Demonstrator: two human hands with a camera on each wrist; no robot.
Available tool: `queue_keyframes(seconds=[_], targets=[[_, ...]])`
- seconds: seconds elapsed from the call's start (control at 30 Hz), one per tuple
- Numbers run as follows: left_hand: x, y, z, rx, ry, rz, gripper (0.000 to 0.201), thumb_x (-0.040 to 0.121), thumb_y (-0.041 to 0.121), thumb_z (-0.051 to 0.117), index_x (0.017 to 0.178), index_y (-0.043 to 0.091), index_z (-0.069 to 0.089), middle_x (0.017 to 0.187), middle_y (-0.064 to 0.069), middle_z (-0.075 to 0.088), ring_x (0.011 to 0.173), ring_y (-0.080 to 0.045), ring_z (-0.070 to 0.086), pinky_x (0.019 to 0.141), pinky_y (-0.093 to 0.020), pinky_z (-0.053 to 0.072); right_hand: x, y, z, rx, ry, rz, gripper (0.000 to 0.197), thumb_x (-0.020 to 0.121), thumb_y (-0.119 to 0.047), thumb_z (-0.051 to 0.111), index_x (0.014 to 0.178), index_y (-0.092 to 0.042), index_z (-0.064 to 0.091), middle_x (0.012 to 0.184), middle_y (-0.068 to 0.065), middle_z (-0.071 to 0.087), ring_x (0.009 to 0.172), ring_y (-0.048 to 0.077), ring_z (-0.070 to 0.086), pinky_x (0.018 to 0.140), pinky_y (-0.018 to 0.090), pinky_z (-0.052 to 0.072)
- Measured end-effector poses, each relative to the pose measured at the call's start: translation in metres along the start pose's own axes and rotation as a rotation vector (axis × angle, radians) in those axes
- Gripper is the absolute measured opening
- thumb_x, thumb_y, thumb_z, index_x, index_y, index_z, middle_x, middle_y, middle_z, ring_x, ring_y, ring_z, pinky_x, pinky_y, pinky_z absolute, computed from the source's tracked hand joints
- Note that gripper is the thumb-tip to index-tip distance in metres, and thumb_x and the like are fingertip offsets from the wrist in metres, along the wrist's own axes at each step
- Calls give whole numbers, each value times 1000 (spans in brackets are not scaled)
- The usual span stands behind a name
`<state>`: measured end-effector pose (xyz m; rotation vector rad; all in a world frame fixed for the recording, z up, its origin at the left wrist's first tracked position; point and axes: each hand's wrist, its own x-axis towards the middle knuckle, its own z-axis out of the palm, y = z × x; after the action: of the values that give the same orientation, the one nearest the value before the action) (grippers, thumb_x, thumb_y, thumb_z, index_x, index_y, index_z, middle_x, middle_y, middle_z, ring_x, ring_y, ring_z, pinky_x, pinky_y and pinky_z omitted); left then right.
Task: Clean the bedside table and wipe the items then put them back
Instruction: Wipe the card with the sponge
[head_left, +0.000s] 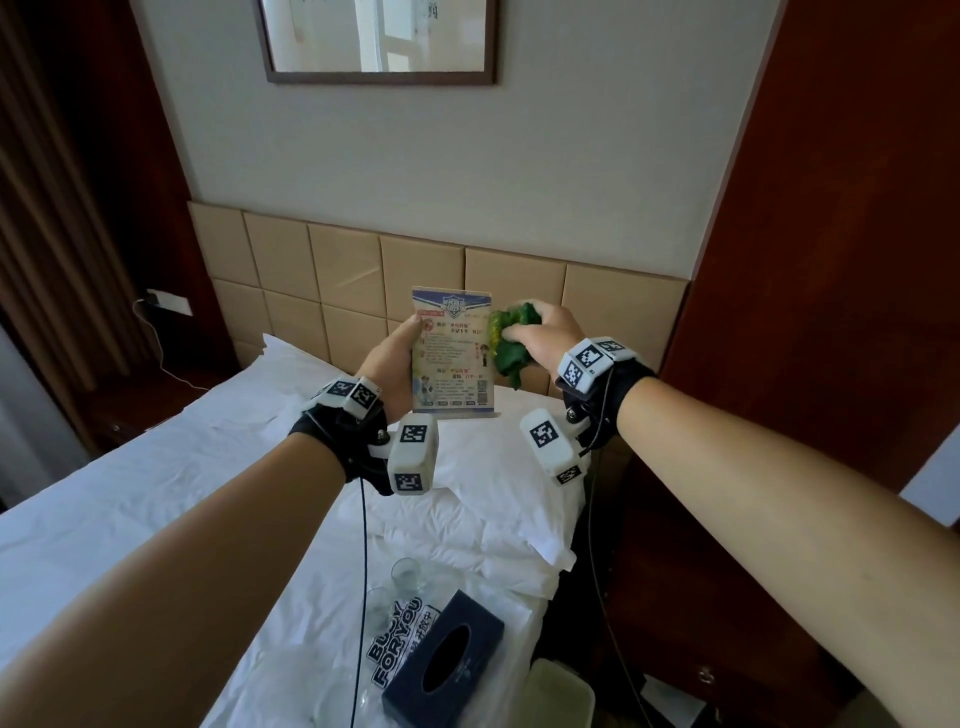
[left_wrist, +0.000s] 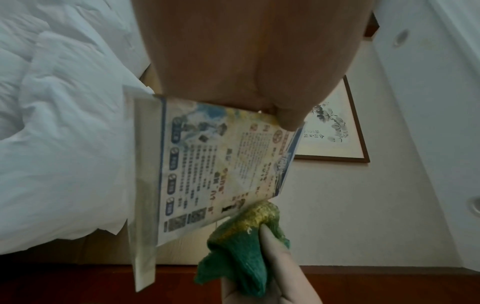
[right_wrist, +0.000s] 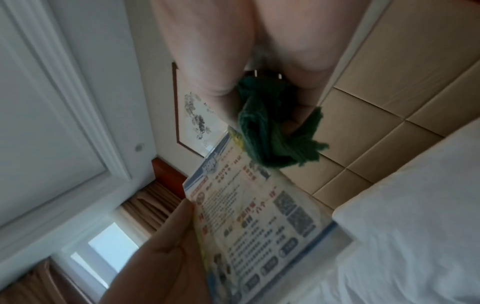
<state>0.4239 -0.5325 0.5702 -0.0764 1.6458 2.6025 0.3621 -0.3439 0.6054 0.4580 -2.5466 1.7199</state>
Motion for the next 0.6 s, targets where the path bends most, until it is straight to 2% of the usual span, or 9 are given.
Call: queue_keyframes(seconds=[0.07,0.13,0.2,0.27,0.33,0.4,0.53,0.6], targets=[[3,-2,-2,-5,25,13,56,100,51,35,141,16,48,133,-15,59,118,-33,60,85,-49,53,-3,-1,-2,-91,92,-128,27,82,-9,67,106,-21,68,99,-3,69,91,15,64,77,24,52],[5,-3,-1,1,57,15,52,101,48,34,138,15,51,129,-15,62,115,-33,61,83,-48,52,-5,-4,-4,-166,169,-322,30,82,-6,65,109,-20,70,104,-4,70,91,9,61,77,18,46],[7,-5,1,14,74,11,49,101,47,35,135,16,54,124,-14,66,112,-32,63,84,-47,52,-5,-8,-6,-272,161,-503,33,82,-3,63,111,-18,71,110,-3,70,95,8,58,83,16,42],[9,-6,2,43,63,11,47,101,47,38,133,17,56,122,-13,67,111,-32,64,87,-49,52,-2,-9,-5,-407,133,-623,31,82,-1,64,109,-16,71,112,-1,70,99,16,58,88,20,38],[8,-6,5,66,67,33,44,101,46,38,131,18,57,120,-13,68,111,-33,64,87,-50,52,0,-8,-4,-481,103,-670,29,82,-1,66,106,-15,72,111,1,69,102,23,58,92,27,42],[8,-6,5,66,79,64,43,102,44,39,131,18,55,120,-15,67,111,-34,64,85,-50,53,1,-5,-3,-499,62,-671,28,82,-2,67,105,-16,73,111,-1,68,102,22,60,92,35,48],[8,-4,2,26,42,56,49,103,46,33,134,13,51,126,-20,62,110,-36,64,85,-50,54,-6,-1,-2,-527,-18,-706,26,82,-6,71,103,-20,75,112,-4,70,100,17,63,89,31,52],[7,-1,3,3,6,34,52,103,48,29,131,12,53,121,-18,65,107,-34,66,84,-48,54,-10,0,0,-547,-62,-736,23,82,-10,74,102,-21,76,113,-4,71,100,16,64,90,31,52]])
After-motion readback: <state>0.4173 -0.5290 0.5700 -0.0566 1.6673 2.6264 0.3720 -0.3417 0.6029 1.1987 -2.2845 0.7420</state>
